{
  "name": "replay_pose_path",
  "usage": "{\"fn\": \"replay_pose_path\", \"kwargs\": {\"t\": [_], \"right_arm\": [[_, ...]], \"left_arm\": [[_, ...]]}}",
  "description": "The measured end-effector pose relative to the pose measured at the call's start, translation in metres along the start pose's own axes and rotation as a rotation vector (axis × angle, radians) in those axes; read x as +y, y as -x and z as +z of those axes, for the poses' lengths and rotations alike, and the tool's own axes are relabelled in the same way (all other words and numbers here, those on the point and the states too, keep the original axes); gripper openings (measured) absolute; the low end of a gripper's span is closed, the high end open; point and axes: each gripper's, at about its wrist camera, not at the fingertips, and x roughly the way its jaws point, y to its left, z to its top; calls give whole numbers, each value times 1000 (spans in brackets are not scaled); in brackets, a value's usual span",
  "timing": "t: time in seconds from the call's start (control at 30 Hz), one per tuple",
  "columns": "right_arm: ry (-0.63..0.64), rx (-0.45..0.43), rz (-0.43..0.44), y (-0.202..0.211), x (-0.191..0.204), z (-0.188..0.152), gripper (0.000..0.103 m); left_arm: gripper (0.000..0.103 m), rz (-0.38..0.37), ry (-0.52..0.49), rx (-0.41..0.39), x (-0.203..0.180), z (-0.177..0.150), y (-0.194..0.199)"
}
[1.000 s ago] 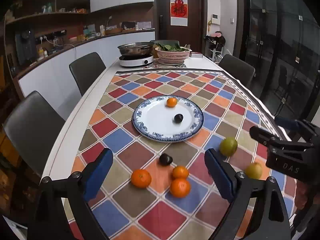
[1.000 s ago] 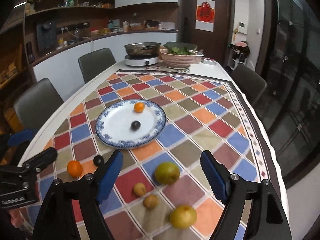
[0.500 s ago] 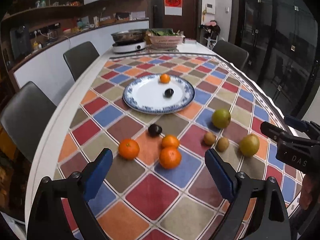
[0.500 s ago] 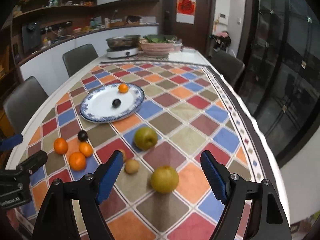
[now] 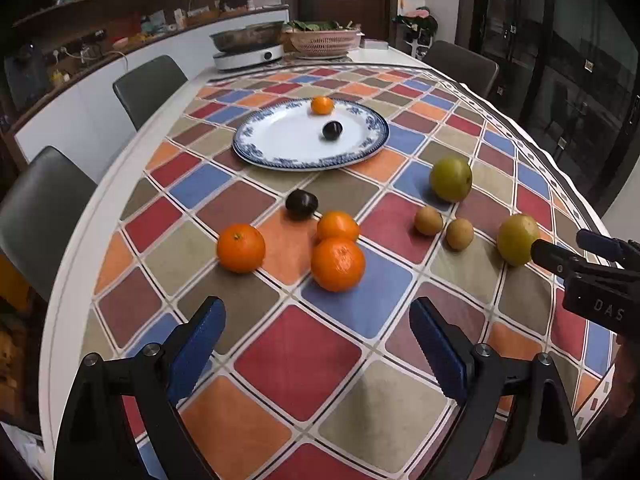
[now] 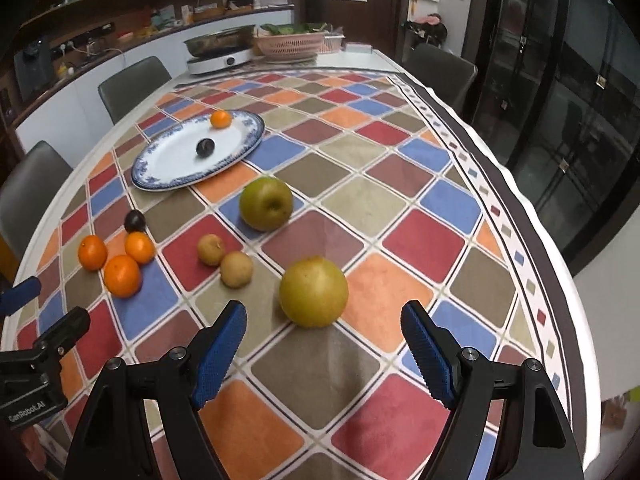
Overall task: Organize fruits
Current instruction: 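Withdraw both open tools from the plate back toward the loose fruit, then grasp a large orange with left tool while right tool grasps the yellow pear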
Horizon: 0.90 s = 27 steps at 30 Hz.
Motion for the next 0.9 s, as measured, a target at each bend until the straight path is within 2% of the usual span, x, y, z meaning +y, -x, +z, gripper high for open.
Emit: {"fn": "replay_pose_path", "kwargs": {"t": [0.17,0.47,0.67,0.83,0.9], "right_arm": [[-7,41,13,-11,0,-4,80],[8,53,-1,-26,-1,0,80],[13,72,1,-37,-2,6,80],[13,90,10,-47,-1,9,78],[18,95,11,-50,0,10,74]], "left_arm": [[94,-5,2,22,1,-1,-9],[92,-8,-41,15,-4,11,-26],[83,-17,-37,28,-5,21,-41],[69,-32,-18,62,-4,22,-56],[62,-46,-10,77,-3,22,-60]]}}
